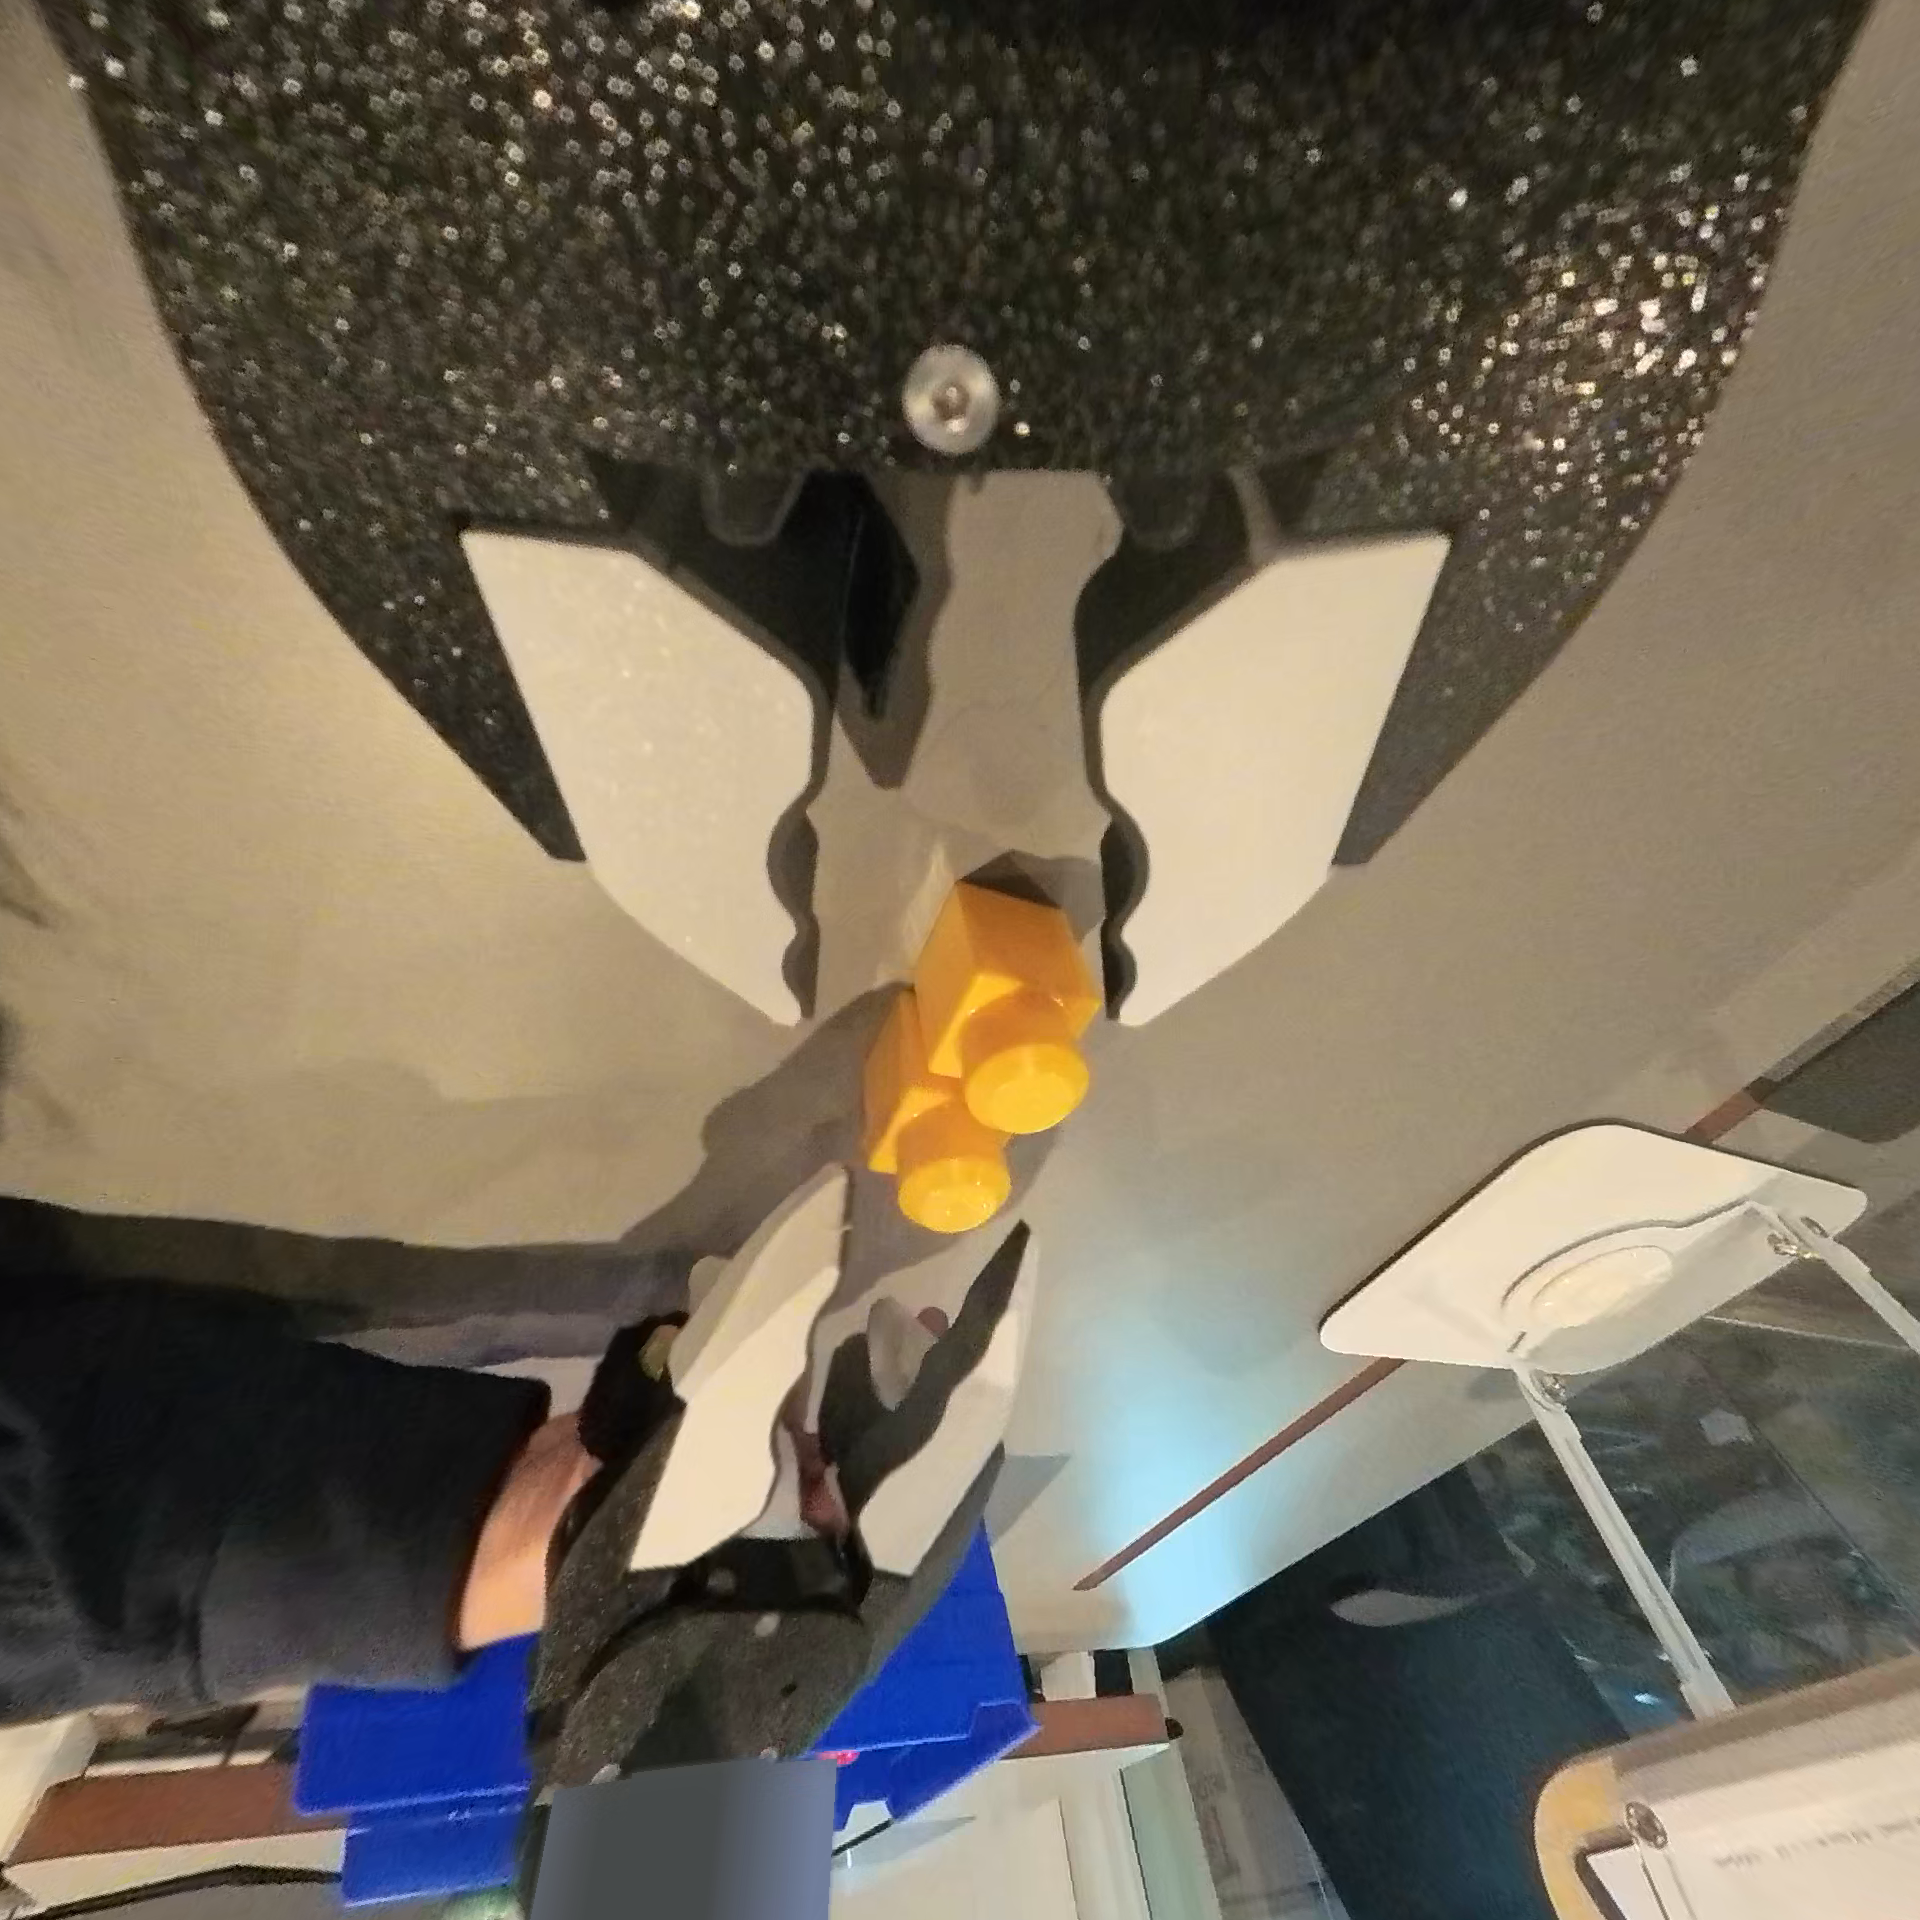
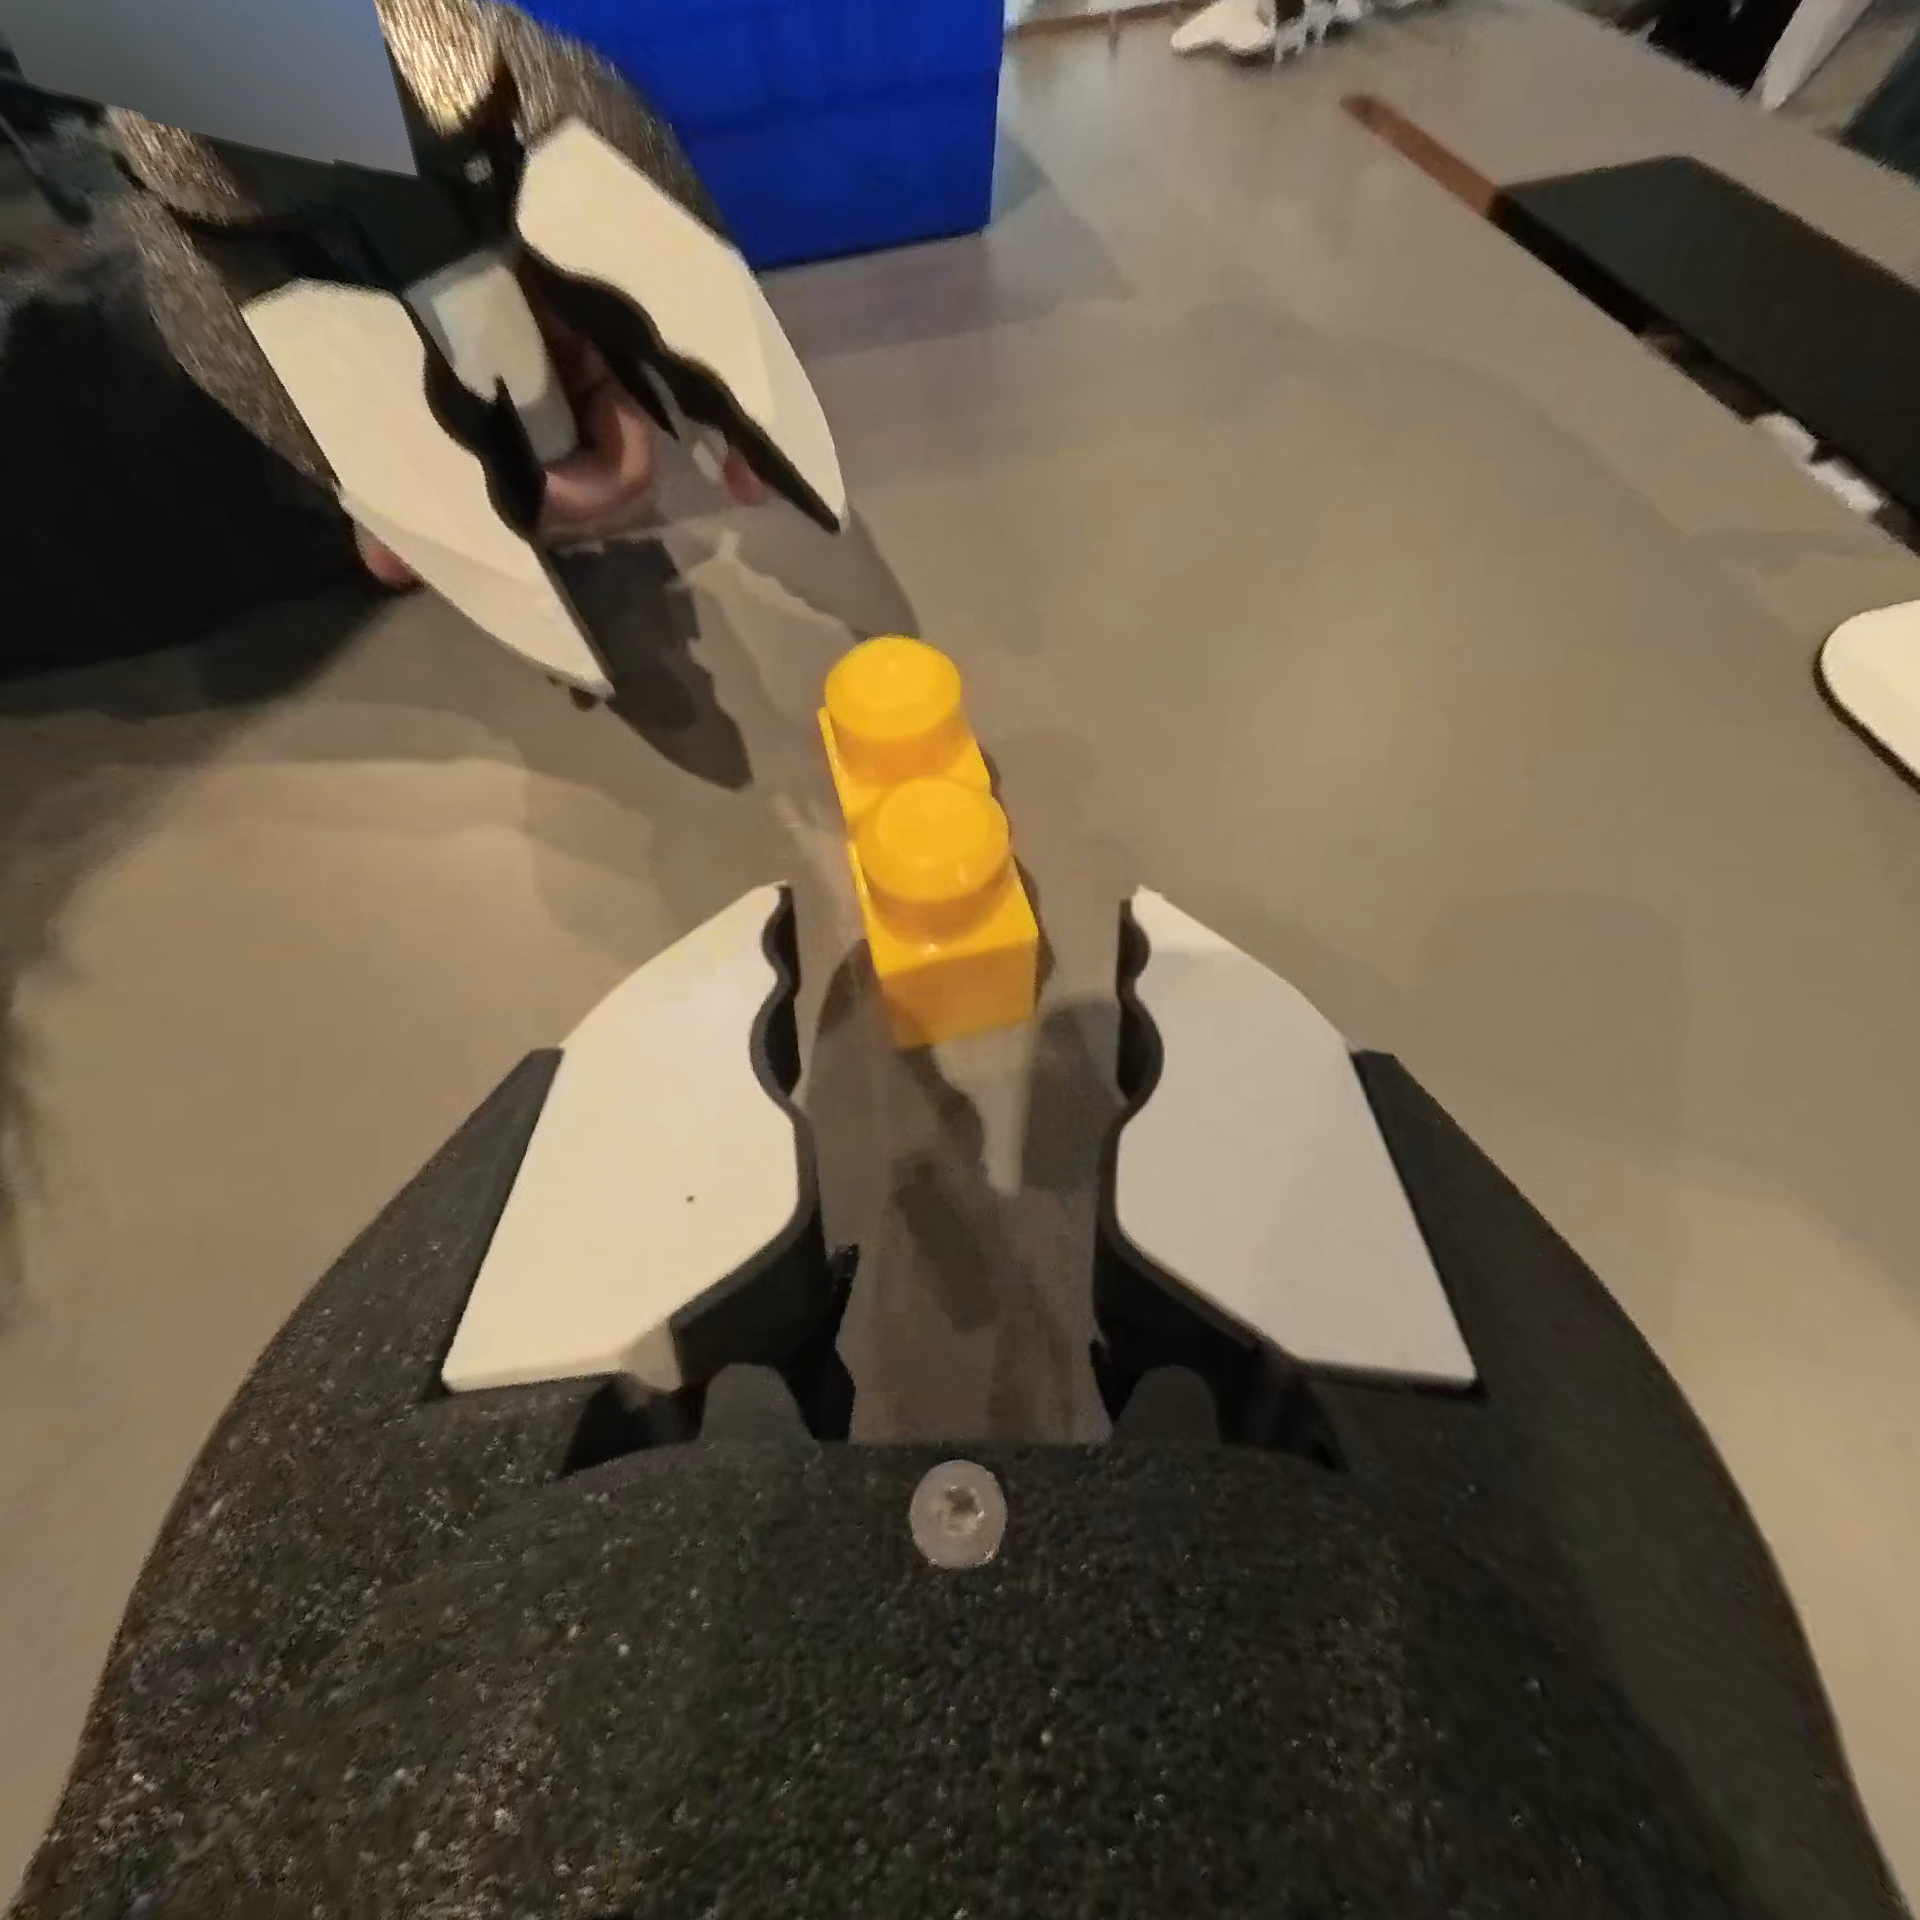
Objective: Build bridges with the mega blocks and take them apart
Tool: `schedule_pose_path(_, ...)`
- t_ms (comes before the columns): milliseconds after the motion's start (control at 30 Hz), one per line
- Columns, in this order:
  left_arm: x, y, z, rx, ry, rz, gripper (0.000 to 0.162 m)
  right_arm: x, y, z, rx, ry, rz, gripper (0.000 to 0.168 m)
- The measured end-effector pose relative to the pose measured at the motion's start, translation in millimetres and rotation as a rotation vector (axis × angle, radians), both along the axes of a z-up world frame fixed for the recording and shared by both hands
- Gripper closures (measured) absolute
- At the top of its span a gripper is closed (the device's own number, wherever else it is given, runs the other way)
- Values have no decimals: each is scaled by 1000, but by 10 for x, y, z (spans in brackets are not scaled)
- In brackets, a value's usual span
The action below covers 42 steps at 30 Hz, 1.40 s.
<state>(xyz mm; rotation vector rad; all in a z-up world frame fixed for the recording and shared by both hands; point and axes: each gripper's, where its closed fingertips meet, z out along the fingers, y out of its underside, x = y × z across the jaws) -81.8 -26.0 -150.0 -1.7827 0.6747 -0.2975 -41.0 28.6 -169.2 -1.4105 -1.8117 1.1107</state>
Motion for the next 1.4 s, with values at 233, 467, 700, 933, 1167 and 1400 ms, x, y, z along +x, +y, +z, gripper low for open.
schedule_pose_path(233, -16, 1, -37, -16, -1, 0, 110, 19, 56, -141, 75, -52, 32, 141)
schedule_pose_path(467, -13, -2, -54, -26, 6, -5, 110, 2, 22, -179, 76, -69, 41, 146)
schedule_pose_path(700, 26, -16, -109, -54, 26, -25, 111, 22, -32, -157, 68, -66, 60, 147)
schedule_pose_path(933, 63, -27, -188, -110, 21, -43, 117, 58, 24, -144, 63, -63, 42, 150)
schedule_pose_path(1167, 126, -39, -245, -142, 25, -66, 119, 70, -25, -159, 88, -74, 78, 152)
schedule_pose_path(1400, 122, -31, -263, -157, 26, -57, 120, 26, 53, -115, 101, -30, 34, 135)
